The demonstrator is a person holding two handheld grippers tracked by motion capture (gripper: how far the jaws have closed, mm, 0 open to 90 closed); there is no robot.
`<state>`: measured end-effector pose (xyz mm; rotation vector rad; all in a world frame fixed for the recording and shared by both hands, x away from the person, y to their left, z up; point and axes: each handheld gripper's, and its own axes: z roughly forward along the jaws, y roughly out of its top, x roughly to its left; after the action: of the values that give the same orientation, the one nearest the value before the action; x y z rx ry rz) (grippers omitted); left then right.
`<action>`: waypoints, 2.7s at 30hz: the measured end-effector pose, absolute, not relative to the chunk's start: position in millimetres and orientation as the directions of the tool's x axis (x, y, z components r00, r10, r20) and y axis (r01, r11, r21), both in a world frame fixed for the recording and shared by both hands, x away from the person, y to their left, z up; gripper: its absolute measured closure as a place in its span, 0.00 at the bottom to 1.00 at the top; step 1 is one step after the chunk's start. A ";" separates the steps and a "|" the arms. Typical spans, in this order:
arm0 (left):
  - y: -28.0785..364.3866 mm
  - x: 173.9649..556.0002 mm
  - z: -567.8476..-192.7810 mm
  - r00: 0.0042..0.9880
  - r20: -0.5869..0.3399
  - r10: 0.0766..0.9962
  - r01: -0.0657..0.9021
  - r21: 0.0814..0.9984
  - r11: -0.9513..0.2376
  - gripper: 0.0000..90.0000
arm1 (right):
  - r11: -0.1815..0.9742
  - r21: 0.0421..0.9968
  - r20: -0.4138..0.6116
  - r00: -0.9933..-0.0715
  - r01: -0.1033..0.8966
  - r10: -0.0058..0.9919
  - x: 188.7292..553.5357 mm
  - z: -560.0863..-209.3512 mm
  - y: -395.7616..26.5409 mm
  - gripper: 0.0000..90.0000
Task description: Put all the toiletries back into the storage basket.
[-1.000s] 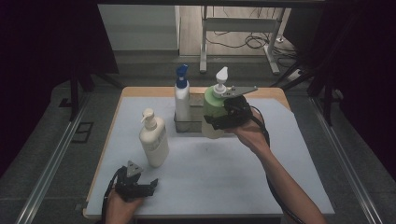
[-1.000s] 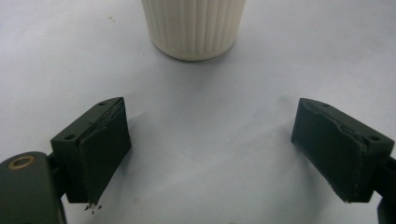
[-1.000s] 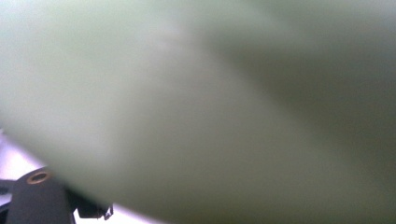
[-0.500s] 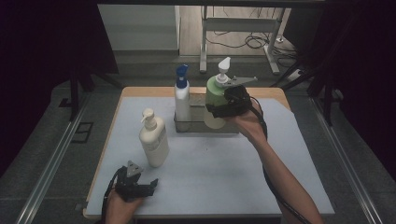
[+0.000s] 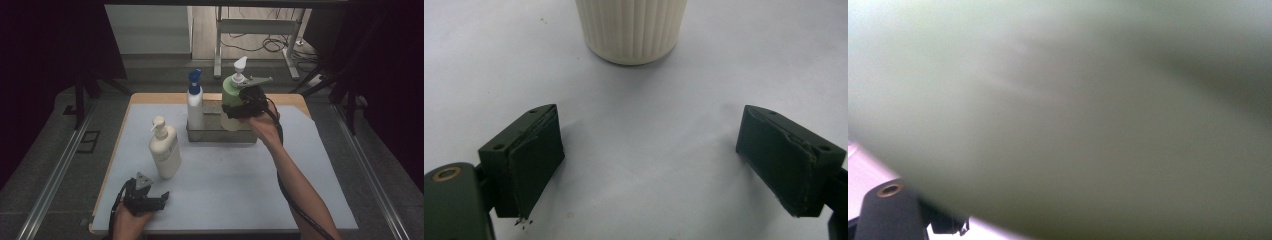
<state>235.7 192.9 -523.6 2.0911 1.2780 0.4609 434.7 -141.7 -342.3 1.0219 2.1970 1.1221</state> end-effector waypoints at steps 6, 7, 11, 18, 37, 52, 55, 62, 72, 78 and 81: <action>192.9 235.6 -523.5 0.467 -0.031 0.884 0.662 0.675 -0.326 0.12 | 0.384 0.823 -0.071 -0.595 0.418 0.801 443.5 -348.4 -141.8 0.14; 192.9 235.6 -523.5 0.467 -0.032 0.884 0.662 0.675 -0.326 0.12 | 0.385 0.823 -0.073 -0.592 0.419 0.802 444.7 -349.6 -141.9 0.14; 193.0 235.6 -523.5 0.467 -0.031 0.884 0.662 0.675 -0.326 0.12 | 0.378 0.824 -0.071 -0.585 0.421 0.808 448.4 -354.6 -141.7 0.14; 193.0 235.6 -523.5 0.467 -0.032 0.884 0.662 0.675 -0.326 0.12 | 0.377 0.816 -0.063 -0.581 0.438 0.811 454.8 -363.4 -140.1 0.14; 193.0 235.7 -523.6 0.467 -0.032 0.883 0.662 0.675 -0.326 0.12 | 0.382 0.789 -0.050 -0.570 0.481 0.820 465.9 -380.7 -141.4 0.14; 193.1 235.6 -523.5 0.467 -0.032 0.883 0.662 0.675 -0.326 0.12 | 0.394 0.759 -0.035 -0.571 0.519 0.820 469.8 -406.2 -138.5 0.14; 193.1 235.7 -523.5 0.468 -0.031 0.883 0.662 0.675 -0.327 0.12 | 0.395 0.752 -0.030 -0.571 0.528 0.821 470.5 -412.4 -138.8 0.14; 193.1 235.7 -523.5 0.468 -0.031 0.883 0.662 0.675 -0.327 0.12 | 0.393 0.743 -0.025 -0.564 0.541 0.825 471.8 -421.0 -138.8 0.14; 193.3 235.7 -523.4 0.470 -0.029 0.882 0.662 0.674 -0.330 0.12 | 0.379 0.743 -0.002 -0.565 0.551 0.825 474.2 -427.3 -141.7 0.13; 193.0 235.6 -523.6 0.468 -0.032 0.883 0.662 0.675 -0.326 0.12 | 0.381 0.751 0.009 -0.586 0.539 0.810 475.1 -427.9 -144.8 0.13; 193.0 235.6 -523.5 0.468 -0.032 0.883 0.662 0.675 -0.326 0.12 | 0.376 0.763 0.013 -0.594 0.526 0.804 474.0 -428.1 -147.5 0.12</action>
<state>235.6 193.0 -523.5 2.0933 1.2778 0.4582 474.0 -147.5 -428.1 1.1597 2.2803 1.0660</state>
